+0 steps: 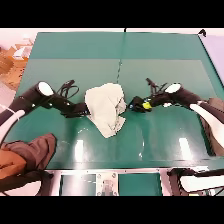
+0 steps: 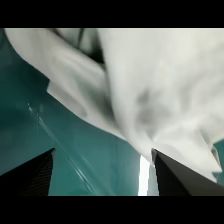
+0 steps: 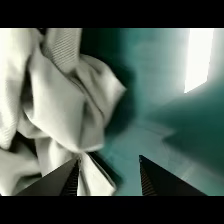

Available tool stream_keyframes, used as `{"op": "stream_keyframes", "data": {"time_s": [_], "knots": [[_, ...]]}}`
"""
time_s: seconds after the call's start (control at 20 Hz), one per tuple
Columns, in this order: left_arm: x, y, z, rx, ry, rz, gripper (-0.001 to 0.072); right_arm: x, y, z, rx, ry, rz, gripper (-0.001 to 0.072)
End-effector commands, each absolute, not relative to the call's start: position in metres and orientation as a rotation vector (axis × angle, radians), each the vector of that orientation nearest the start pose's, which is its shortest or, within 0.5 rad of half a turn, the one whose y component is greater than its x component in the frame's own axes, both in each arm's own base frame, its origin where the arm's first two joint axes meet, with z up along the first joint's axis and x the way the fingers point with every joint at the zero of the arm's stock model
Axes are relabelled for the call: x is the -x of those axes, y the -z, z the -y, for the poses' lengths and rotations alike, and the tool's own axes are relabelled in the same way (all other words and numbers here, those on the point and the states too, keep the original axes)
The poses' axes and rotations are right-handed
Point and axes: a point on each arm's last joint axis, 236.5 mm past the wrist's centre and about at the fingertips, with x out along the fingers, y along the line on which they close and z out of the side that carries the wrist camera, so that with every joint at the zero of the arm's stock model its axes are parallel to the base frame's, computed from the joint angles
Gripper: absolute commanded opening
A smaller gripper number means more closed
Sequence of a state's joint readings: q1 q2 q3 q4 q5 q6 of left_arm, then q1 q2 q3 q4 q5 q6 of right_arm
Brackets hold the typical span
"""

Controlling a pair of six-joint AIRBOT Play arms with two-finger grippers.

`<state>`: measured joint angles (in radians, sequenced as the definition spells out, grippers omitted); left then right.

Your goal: Fold the shirts.

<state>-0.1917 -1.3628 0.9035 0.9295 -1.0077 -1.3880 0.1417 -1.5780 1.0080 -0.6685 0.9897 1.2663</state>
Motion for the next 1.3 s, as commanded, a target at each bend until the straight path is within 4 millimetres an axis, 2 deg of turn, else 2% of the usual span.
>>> {"op": "stream_keyframes", "data": {"time_s": [0.0,0.05,0.2,0.25,0.35,0.45,0.6,0.75,0.8,0.85,0.9,1.0,1.1,1.15,1.25], "knots": [[-0.335,0.079,0.178,0.422,0.408,-1.343,0.0714,-0.387,0.084,-0.246,-0.657,-0.612,-1.382,0.0427],[-0.34,0.079,0.177,0.422,0.399,-1.324,0.0714,-0.397,0.081,-0.248,-0.653,-0.619,-1.365,0.0391],[-0.345,0.079,0.162,0.447,0.367,-1.321,0.0713,-0.417,0.073,-0.242,-0.658,-0.615,-1.324,0.0067],[-0.348,0.079,0.153,0.461,0.352,-1.322,0.0713,-0.422,0.071,-0.236,-0.666,-0.605,-1.313,0.0025],[-0.354,0.08,0.135,0.506,0.308,-1.317,0.0713,-0.428,0.071,-0.225,-0.683,-0.586,-1.304,0.0025],[-0.351,0.088,0.137,0.524,0.306,-1.341,0.0711,-0.43,0.071,-0.22,-0.689,-0.578,-1.3,0.0025],[-0.348,0.104,0.173,0.576,0.383,-1.371,0.0693,-0.429,0.071,-0.222,-0.687,-0.581,-1.302,0.0025],[-0.36,0.101,0.202,0.688,0.457,-1.319,0.0678,-0.429,0.071,-0.223,-0.686,-0.582,-1.302,0.0025],[-0.361,0.101,0.204,0.686,0.474,-1.309,0.0421,-0.429,0.071,-0.223,-0.686,-0.582,-1.303,0.0025],[-0.359,0.102,0.204,0.655,0.495,-1.306,0.0107,-0.429,0.071,-0.223,-0.687,-0.582,-1.303,0.0025],[-0.357,0.102,0.203,0.641,0.512,-1.311,0.0022,-0.43,0.07,-0.221,-0.689,-0.58,-1.3,0.0025],[-0.357,0.093,0.196,0.639,0.532,-1.315,0.0022,-0.435,0.063,-0.213,-0.699,-0.579,-1.286,0.0023],[-0.371,0.067,0.177,0.625,0.547,-1.273,0.0021,-0.445,0.037,-0.197,-0.722,-0.603,-1.262,0.0023],[-0.383,0.046,0.166,0.631,0.548,-1.228,0.0021,-0.451,0.018,-0.187,-0.733,-0.615,-1.24,0.0023],[-0.409,-0.021,0.144,0.618,0.565,-1.075,0.0021,-0.461,-0.03,-0.161,-0.731,-0.633,-1.156,0.0023]]}}
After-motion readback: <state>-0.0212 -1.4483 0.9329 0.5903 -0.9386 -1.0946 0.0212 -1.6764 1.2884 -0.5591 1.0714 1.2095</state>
